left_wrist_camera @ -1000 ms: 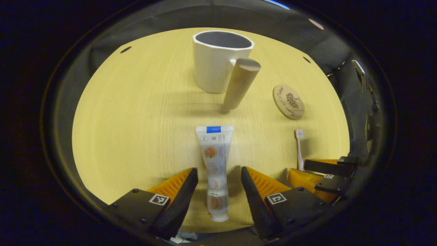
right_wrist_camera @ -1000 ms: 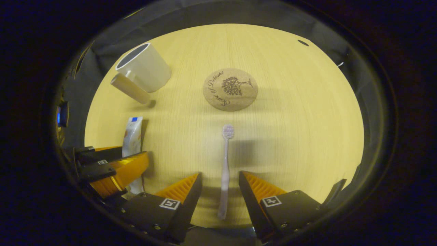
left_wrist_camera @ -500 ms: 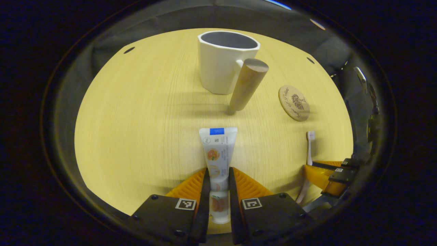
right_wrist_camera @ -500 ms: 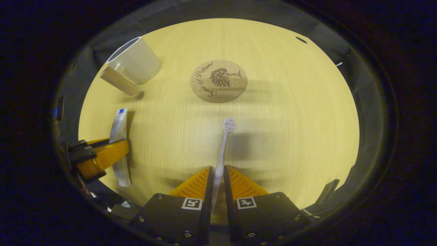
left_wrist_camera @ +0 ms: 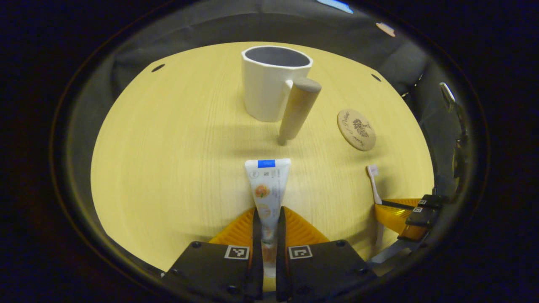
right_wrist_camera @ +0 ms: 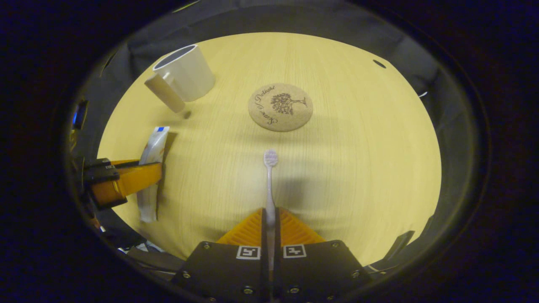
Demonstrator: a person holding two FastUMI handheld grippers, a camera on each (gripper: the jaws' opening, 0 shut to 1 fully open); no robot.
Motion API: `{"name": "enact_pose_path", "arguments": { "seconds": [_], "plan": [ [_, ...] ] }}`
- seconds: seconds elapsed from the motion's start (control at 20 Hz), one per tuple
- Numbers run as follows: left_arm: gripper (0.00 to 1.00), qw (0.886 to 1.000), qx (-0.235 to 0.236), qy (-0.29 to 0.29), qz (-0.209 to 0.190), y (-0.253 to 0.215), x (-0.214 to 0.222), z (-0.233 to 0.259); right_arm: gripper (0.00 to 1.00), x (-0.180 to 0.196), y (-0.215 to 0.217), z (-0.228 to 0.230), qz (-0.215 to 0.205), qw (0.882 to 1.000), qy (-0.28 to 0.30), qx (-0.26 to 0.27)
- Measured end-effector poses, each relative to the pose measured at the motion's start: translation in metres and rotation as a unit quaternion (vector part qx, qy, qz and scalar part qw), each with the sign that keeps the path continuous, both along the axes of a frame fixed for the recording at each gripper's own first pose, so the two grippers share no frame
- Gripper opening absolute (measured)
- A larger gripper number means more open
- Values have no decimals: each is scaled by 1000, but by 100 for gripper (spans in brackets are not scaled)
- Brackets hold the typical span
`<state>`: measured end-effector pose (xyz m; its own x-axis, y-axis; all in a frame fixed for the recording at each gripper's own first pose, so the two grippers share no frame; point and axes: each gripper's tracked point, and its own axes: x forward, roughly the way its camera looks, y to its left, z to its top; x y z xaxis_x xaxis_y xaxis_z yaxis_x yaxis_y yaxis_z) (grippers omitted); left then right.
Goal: Put the toothbrush and toothpaste on the desktop into the cup, then pick up the cup and place it on the coaster on the desktop.
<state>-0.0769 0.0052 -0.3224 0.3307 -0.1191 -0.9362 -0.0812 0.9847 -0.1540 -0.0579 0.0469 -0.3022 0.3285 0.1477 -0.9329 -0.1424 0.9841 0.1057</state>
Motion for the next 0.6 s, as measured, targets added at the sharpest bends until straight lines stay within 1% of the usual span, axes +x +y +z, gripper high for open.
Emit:
{"name": "enact_pose_path", "arguments": {
  "seconds": [0.1, 0.2, 0.3, 0.45, 0.6],
  "plan": [
    [18, 1000, -4, -21, 5, 2, 4, 6, 5, 2, 2, 5, 3, 1000, -16, 16],
    [19, 999, 0, -43, 10, 5, 7, 12, 5, 8, 1, 14, -2, 999, -41, 32],
    [18, 998, -8, -59, 20, 5, 9, 22, 5, 12, 4, 27, -9, 997, -61, 55],
    [19, 996, -9, -83, 38, 12, 13, 37, 5, 20, 8, 46, -13, 992, -89, 86],
    [18, 992, -8, -114, 53, 23, 18, 56, 5, 31, 12, 71, -15, 985, -123, 117]
  ]
}}
